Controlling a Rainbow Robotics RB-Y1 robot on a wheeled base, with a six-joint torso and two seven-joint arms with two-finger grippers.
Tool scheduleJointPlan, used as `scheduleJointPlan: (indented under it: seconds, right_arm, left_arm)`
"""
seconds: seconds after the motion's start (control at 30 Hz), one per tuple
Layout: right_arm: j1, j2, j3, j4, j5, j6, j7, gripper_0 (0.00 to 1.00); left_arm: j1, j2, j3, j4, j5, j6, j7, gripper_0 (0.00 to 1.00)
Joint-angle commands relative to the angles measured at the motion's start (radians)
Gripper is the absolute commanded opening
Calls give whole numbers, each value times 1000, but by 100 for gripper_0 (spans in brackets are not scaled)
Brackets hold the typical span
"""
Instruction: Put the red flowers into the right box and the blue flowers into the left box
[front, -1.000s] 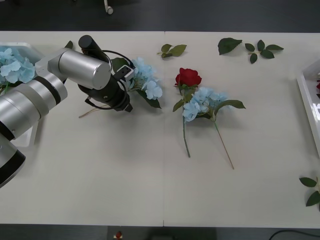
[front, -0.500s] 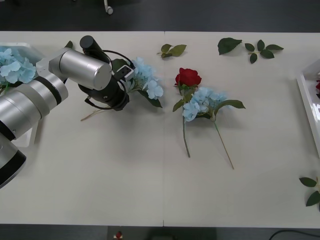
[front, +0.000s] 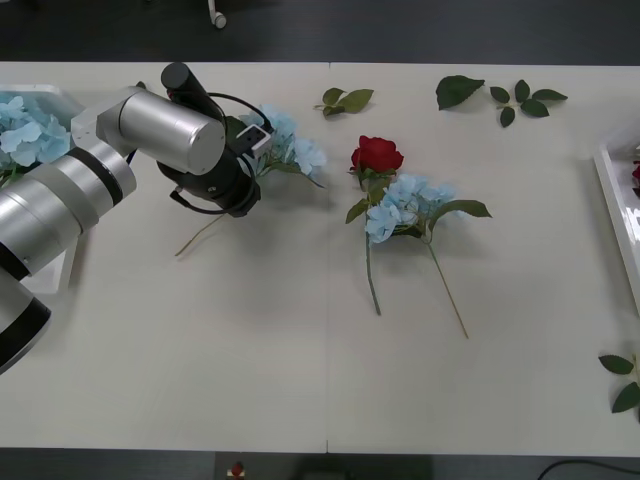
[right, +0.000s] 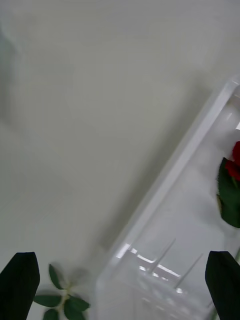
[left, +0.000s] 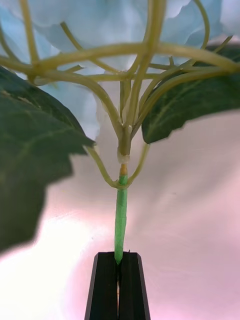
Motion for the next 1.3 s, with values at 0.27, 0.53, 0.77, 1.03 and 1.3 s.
scheduleJointPlan:
  seconds: [0.27,0.53,0.77,1.03,1.3]
  right_arm:
    - [-16,25,-12,-524,234,89,-686,97]
    - [-16,186,-7,-710,398,194,-979,97]
    - [-16,297,90,-806,581,217,-1151,97]
    - [-16,384,261,-825,821,155,-1214,97]
    - [-16,481,295,-717,887,79,-1197,97]
  left_arm:
    - [-35,78,348,-196,-30,310,-38,0]
    - [-33,130,650,-216,-60,514,-183,0]
    - [-25,219,822,-214,-153,626,-288,0]
    - [68,377,943,-214,-192,648,-306,0]
    - [214,480,1054,-214,-221,631,-203,0]
